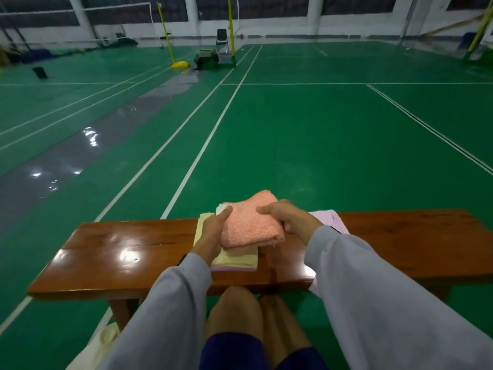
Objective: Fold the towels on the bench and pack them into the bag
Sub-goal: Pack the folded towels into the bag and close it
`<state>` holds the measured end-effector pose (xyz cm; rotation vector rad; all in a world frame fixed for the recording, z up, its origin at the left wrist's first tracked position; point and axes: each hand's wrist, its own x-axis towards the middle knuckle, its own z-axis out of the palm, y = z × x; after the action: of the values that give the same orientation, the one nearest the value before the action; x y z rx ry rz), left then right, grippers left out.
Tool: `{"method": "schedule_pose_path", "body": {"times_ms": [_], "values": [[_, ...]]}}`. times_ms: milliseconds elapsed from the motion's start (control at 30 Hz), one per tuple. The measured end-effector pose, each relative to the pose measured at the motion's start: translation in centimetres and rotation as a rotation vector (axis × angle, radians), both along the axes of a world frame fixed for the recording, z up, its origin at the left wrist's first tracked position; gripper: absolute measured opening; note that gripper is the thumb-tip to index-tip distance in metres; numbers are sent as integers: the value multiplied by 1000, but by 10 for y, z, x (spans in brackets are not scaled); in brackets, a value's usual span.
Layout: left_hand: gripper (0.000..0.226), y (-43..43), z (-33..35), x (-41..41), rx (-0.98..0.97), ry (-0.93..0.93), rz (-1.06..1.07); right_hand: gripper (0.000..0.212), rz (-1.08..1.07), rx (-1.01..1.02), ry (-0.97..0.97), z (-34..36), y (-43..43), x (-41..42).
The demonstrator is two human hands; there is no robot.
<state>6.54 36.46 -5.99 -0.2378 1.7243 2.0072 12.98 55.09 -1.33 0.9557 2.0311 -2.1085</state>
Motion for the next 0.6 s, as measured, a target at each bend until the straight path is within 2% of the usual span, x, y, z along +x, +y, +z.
{"method": "schedule_pose_path", "body": {"times_ms": [100, 167, 233, 300, 500, 600], "values": [[30, -17, 18, -10, -112, 247, -58, 47, -57, -62, 69, -1, -14, -12], [17, -27, 17, -14, -267, 361, -42, 65, -63, 0, 39, -25, -23, -22], [23, -38, -4, -19, -548, 424, -80, 81, -11, 150, -58, -70, -31, -29], [36, -49, -27, -20, -763, 399, -93, 71, 99, 268, -108, -89, -48, -19], [38, -49, -23, -17, -948, 516, -224, 45, 174, 619, -166, -58, -53, -13], [23, -46, -18, -18, -944, 598, -193, 32, 379, 955, -174, -40, -50, -7]]}}
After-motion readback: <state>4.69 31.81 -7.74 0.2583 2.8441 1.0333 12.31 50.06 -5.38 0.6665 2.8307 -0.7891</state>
